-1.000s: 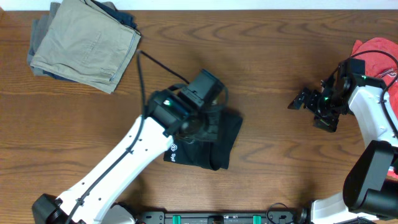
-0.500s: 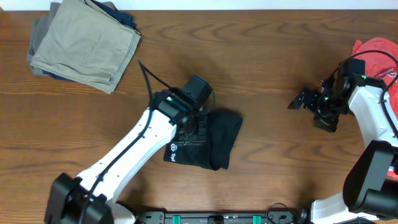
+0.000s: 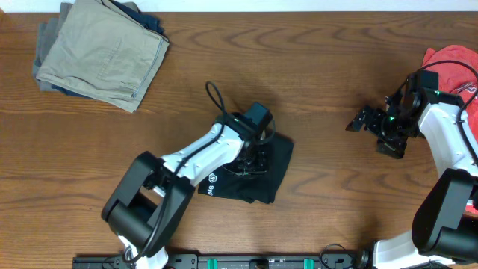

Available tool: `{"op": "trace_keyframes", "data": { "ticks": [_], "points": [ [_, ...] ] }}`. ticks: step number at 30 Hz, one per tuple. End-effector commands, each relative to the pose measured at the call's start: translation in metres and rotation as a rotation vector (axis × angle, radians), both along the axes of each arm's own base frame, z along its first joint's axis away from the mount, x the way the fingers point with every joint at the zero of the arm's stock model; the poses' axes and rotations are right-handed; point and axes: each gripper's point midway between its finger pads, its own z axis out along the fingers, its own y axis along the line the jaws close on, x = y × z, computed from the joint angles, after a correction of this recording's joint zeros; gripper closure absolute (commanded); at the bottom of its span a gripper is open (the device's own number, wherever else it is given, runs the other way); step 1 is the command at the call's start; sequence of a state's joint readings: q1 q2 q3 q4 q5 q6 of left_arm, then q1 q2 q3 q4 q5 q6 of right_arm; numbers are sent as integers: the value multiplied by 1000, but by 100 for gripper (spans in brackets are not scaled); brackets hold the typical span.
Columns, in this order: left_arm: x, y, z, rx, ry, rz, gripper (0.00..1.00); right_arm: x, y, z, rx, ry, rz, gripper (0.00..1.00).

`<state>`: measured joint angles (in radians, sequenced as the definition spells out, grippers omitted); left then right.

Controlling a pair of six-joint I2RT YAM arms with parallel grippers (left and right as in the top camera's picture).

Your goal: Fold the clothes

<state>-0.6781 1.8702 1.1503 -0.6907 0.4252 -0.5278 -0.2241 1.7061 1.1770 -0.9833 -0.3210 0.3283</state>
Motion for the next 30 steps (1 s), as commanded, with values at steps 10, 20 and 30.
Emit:
{"op": "trace_keyframes", "data": {
  "ticks": [10, 20, 30],
  "points": [
    [-16, -5, 36, -25, 44, -11, 86, 5, -2, 9, -9, -35, 7, 1],
    [-26, 2, 80, -69, -10, -18, 85, 5, -2, 9, -9, -35, 7, 1],
    [-51, -17, 36, -19, 58, -32, 85, 5, -2, 9, -9, -35, 7, 1]
  ]
}}
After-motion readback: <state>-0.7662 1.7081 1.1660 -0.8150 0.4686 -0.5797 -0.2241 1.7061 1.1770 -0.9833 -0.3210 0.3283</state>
